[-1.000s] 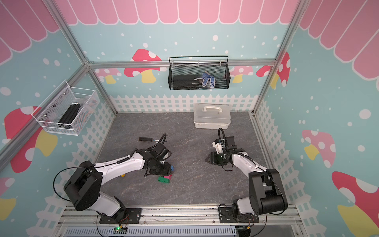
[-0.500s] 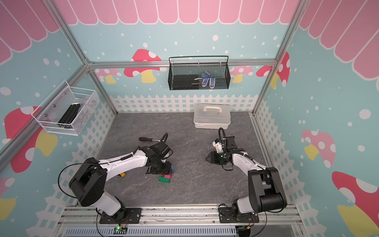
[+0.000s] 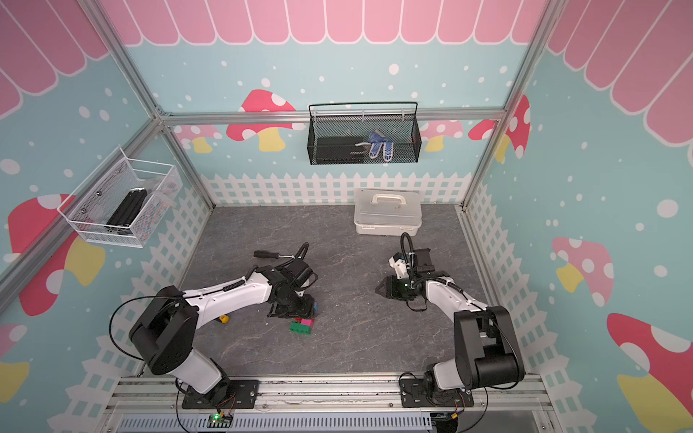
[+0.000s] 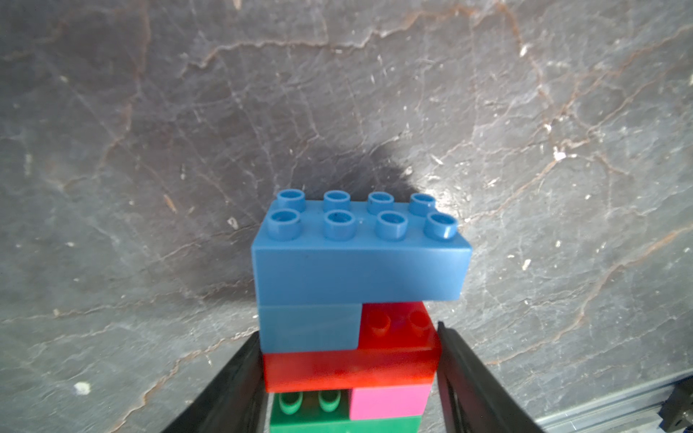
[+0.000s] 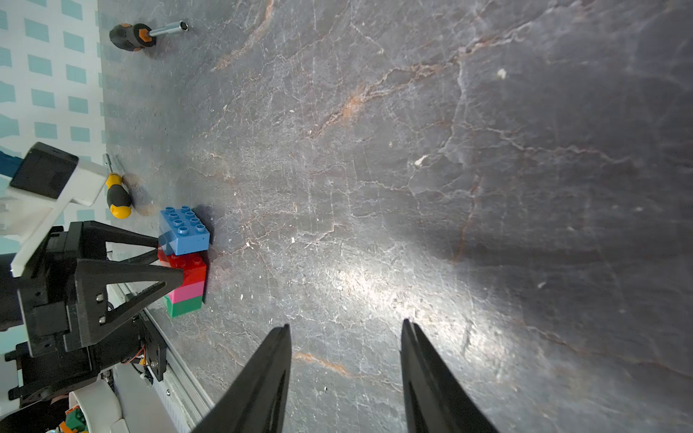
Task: Assemble the number 5 with lego
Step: Adjust the lego brick at the center of the board.
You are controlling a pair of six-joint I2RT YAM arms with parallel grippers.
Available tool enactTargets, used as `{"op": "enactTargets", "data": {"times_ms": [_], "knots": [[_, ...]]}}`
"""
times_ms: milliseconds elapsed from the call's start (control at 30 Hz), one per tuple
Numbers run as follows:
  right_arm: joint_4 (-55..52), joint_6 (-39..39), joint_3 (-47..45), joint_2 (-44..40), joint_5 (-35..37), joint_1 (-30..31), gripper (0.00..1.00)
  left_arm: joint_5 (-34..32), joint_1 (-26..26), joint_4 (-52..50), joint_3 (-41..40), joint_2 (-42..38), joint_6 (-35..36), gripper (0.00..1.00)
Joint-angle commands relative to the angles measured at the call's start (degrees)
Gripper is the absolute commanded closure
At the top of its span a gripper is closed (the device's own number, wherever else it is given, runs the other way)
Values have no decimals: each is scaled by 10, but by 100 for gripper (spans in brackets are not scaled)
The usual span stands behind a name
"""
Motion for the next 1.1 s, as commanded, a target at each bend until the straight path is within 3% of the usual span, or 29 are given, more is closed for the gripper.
{"op": "enactTargets", "data": {"times_ms": [0, 367, 433, 800, 1067], "knots": [[3, -7, 0, -10, -12, -5, 50, -22, -2, -4, -3, 26, -7, 31], [4, -6, -1, -16, -17, -8, 50, -32, -10, -8, 12, 27, -11, 20], [4, -6, -2, -16, -17, -9, 50, -33, -11, -8, 15, 23, -13, 1], [0, -5, -3, -28, -11, -8, 49, -39, -11, -15, 32, -4, -8, 1], [-16, -11, 3, -53, 21, -10, 42, -65, -3, -33, 36, -66, 3, 1]]}}
